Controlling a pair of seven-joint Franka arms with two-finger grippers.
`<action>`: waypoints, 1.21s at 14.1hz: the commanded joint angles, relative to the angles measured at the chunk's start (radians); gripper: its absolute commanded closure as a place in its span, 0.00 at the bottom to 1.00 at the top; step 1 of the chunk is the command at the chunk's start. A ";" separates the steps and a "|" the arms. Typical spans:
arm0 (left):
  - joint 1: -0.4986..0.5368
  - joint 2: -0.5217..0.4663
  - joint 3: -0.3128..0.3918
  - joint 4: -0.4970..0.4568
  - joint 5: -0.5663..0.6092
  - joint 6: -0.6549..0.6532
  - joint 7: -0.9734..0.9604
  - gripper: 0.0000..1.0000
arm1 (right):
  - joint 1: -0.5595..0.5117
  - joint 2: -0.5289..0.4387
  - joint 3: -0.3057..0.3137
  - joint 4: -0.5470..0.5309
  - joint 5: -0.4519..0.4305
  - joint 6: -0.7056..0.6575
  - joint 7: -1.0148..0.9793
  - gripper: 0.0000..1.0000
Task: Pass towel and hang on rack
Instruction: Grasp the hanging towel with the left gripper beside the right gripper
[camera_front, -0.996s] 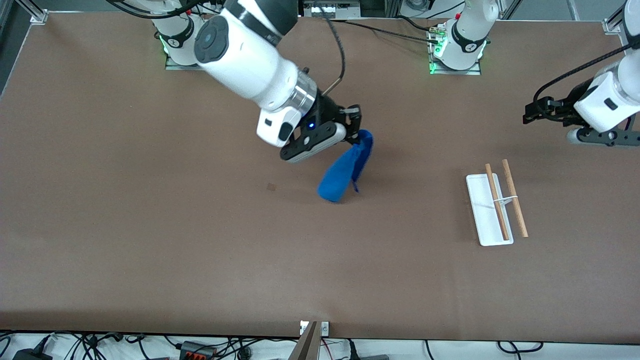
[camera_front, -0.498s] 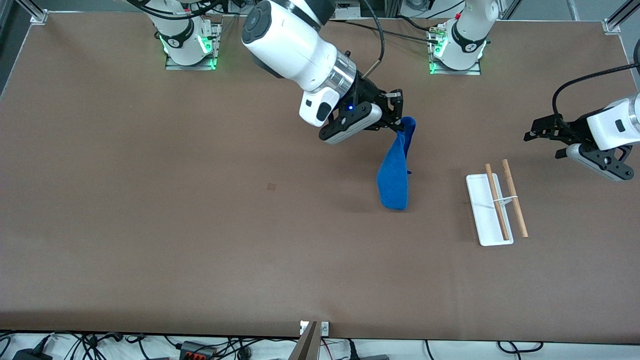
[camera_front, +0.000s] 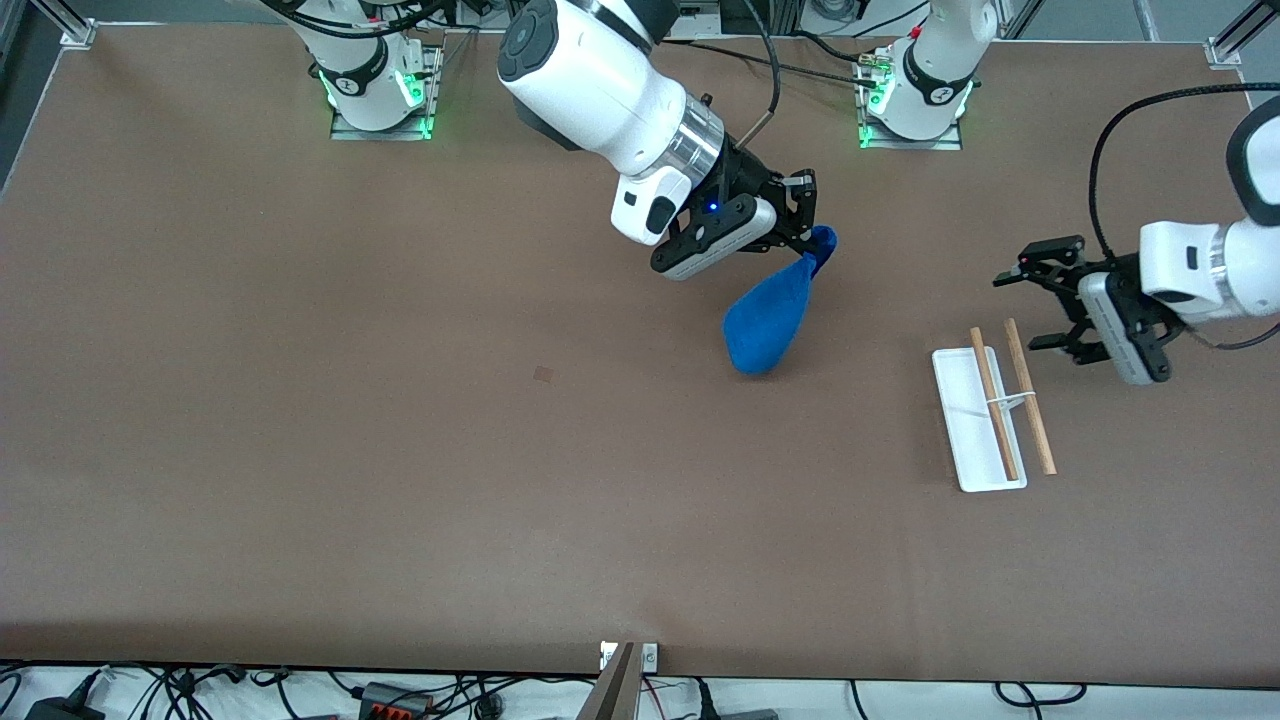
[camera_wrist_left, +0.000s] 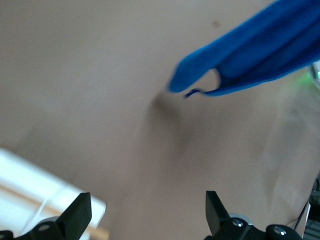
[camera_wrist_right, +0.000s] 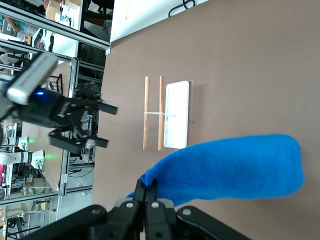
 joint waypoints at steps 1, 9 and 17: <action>-0.019 0.084 -0.009 -0.003 -0.093 0.031 0.150 0.00 | 0.009 0.014 0.001 0.028 -0.003 0.000 0.013 1.00; -0.036 0.114 -0.130 -0.219 -0.365 0.246 0.368 0.00 | 0.009 0.014 -0.001 0.028 -0.006 0.000 0.013 1.00; -0.034 0.097 -0.190 -0.441 -0.628 0.346 0.729 0.00 | 0.010 0.012 -0.001 0.015 -0.007 0.000 0.014 1.00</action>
